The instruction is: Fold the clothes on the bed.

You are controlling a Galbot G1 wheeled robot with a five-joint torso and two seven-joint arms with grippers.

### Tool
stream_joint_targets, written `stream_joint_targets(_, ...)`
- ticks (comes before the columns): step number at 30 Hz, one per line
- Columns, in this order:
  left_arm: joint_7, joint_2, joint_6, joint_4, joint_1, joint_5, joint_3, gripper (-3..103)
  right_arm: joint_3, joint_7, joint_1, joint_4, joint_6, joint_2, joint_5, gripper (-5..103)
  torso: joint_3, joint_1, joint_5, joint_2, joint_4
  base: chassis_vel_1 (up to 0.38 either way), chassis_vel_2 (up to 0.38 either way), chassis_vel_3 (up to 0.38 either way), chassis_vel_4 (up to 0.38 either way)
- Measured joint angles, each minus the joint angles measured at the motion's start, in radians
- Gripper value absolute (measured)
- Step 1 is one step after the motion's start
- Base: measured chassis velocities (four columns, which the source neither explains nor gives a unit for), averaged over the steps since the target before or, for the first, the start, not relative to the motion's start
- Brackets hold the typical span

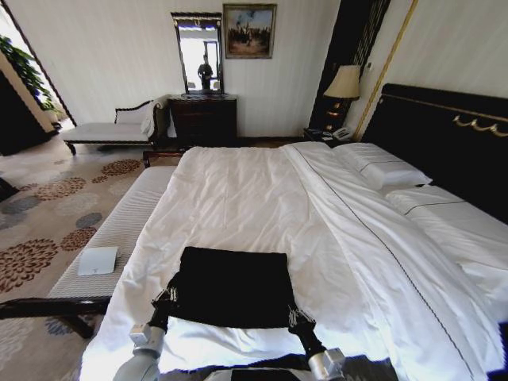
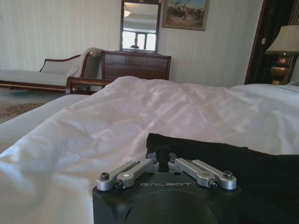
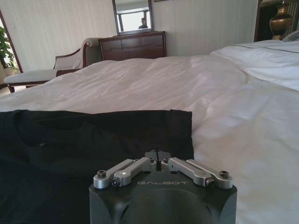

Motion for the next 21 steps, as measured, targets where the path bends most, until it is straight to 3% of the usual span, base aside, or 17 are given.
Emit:
stream_joint_targets(9,-0.015,-0.002,-0.003,0.059,-0.067,0.012,0.042,-1,0.002,0.002,-0.006,-0.007,0.004,0.001,-0.008,0,0.000,0.000,0.0000,0.000,-0.0002,0.000,0.000,0.000,0.000)
stream_joint_targets(12,-0.034,0.000,0.005,0.068,-0.074,0.011,0.047,3,0.006,0.002,-0.011,-0.006,0.006,0.000,-0.008,0,0.000,0.000,0.0000,0.000,-0.0002,0.000,0.000,0.000,0.000)
stream_joint_targets(16,-0.046,0.004,0.011,0.068,-0.071,0.022,0.046,19,0.011,-0.005,-0.022,-0.002,0.008,-0.002,-0.010,-2,0.000,0.000,-0.0001,0.000,-0.0002,0.000,0.000,0.000,0.000)
stream_joint_targets(17,-0.044,0.008,0.012,0.059,-0.063,0.034,0.043,25,0.012,-0.006,-0.026,-0.002,0.009,-0.002,-0.012,3,0.000,0.000,-0.0001,0.000,-0.0002,0.000,0.000,0.000,0.000)
stream_joint_targets(19,-0.039,0.011,0.012,0.047,-0.054,0.041,0.038,25,0.012,-0.006,-0.029,-0.001,0.011,-0.002,-0.013,8,0.000,0.000,0.0000,0.000,-0.0002,0.000,0.000,0.000,0.000)
stream_joint_targets(21,-0.031,0.018,0.012,0.019,-0.030,0.047,0.026,36,0.012,-0.007,-0.035,0.004,0.016,-0.002,-0.013,14,0.000,0.000,0.0000,0.000,-0.0001,0.000,0.000,0.000,0.000)
